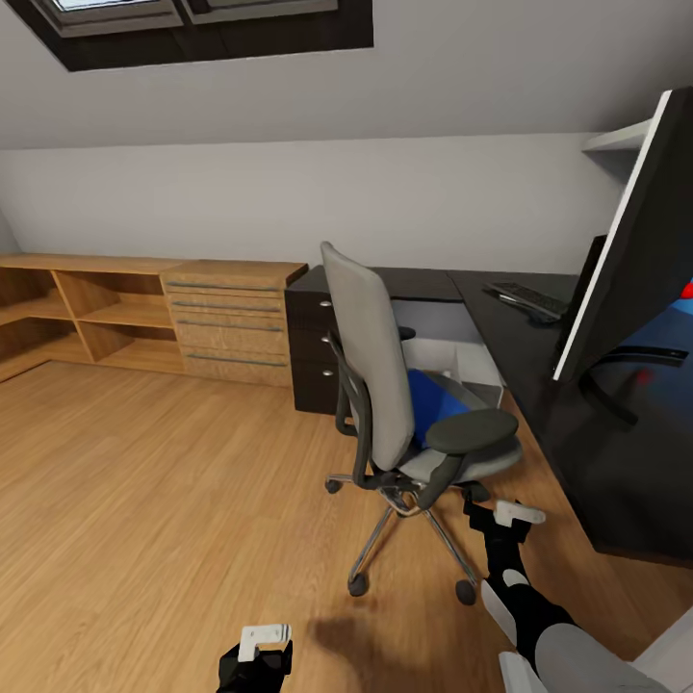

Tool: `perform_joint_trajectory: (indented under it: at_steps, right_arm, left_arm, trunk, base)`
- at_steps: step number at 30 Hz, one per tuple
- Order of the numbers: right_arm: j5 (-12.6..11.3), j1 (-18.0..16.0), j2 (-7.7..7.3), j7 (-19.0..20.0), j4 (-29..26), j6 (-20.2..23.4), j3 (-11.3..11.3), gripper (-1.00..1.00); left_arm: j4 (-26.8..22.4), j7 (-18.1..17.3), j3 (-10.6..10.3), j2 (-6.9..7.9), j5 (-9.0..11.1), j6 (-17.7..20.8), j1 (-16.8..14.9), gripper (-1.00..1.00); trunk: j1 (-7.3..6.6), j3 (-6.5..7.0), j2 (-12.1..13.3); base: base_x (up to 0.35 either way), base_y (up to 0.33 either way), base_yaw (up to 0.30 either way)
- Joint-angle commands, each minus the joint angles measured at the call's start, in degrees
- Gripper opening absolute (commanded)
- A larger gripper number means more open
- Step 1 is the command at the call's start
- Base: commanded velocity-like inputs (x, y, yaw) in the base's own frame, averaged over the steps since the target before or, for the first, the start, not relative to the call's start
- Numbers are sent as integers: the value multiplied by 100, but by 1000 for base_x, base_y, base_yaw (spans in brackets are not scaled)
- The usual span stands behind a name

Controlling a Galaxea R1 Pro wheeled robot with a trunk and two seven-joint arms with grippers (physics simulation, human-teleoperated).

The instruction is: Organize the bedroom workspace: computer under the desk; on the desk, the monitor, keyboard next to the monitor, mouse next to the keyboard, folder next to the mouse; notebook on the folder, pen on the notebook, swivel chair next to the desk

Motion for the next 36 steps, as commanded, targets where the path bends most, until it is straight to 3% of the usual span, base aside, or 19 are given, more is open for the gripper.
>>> perform_joint_trajectory:
  at_steps: [1,25,36]
  right_arm:
    - [-58,-3,-1,17,4,-25,10,100]
    - [-37,-3,17,18,-4,-5,56,100]
    - [-2,-3,106,159,7,-8,141,100]
  left_arm:
    - [-5,44,-29,4,30,11,-2,100]
    - [-5,41,-29,4,30,18,-2,100]
    - [-5,42,-29,4,31,18,-2,100]
  trunk:
    - [1,-5,-2]
    - [1,-5,-2]
    - [1,-5,-2]
  base:
    - [201,0,0]
    - [45,0,0]
    - [0,0,0]
